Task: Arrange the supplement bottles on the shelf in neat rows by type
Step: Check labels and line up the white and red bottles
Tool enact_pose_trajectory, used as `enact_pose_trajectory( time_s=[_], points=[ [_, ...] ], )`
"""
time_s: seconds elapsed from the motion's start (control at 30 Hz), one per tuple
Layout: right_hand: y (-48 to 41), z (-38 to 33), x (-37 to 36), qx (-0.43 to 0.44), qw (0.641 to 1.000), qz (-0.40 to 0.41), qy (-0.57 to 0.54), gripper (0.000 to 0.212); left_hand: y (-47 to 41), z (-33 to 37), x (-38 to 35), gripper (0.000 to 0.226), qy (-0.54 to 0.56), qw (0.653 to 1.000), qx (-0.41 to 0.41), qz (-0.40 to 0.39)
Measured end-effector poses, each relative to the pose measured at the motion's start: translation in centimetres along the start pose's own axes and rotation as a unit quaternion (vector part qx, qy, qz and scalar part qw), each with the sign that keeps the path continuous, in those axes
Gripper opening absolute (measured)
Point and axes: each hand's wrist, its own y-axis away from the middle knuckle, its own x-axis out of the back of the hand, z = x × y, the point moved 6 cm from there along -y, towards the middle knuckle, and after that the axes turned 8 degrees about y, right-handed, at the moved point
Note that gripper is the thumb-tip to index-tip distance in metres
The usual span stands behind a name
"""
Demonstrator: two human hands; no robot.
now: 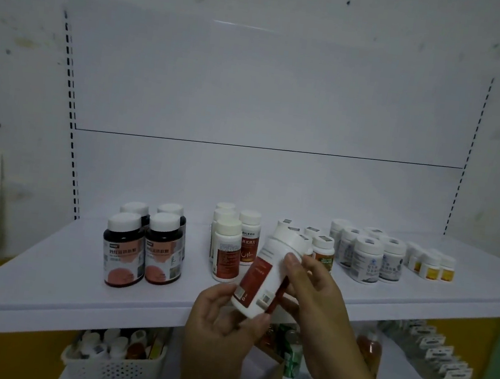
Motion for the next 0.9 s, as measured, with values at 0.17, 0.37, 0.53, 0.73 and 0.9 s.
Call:
enact_pose_trajectory(
  time_s=[0.17, 0.37, 0.53, 0.73, 0.9],
  points=[
    [-0.1, -0.1, 0.5, -0.002, 0.999, -0.037, -0.021, 0.040, -0.1, -0.7, -1.1, 0.032, 0.042, 0.994, 0.082, -0.057],
    [-0.1, 0.5, 0.4, -0.014, 0.999, -0.044, -0.019, 0.030, 0.0, -1.5, -1.3, 0.046, 0.196, 0.954, 0.204, -0.096],
    [-0.1, 0.4, -0.4, 0.000, 0.996, -0.068, 0.056, 0.023, -0.9, -0.8, -0.4, 0.050, 0.051, 0.998, 0.022, -0.016],
    [-0.7, 1.0, 0.4, -0.009, 0.998, -0.058, 0.013, 0.048, -1.4, -0.8, -0.7, 0.043, -0.009, 0.999, -0.005, -0.037],
    [-1.6, 2.1, 0.8, -0.013, 0.999, -0.037, 0.014, 0.046, -2.9, -0.9, -0.4, 0.039, -0.052, 0.998, -0.022, -0.038]
  ],
)
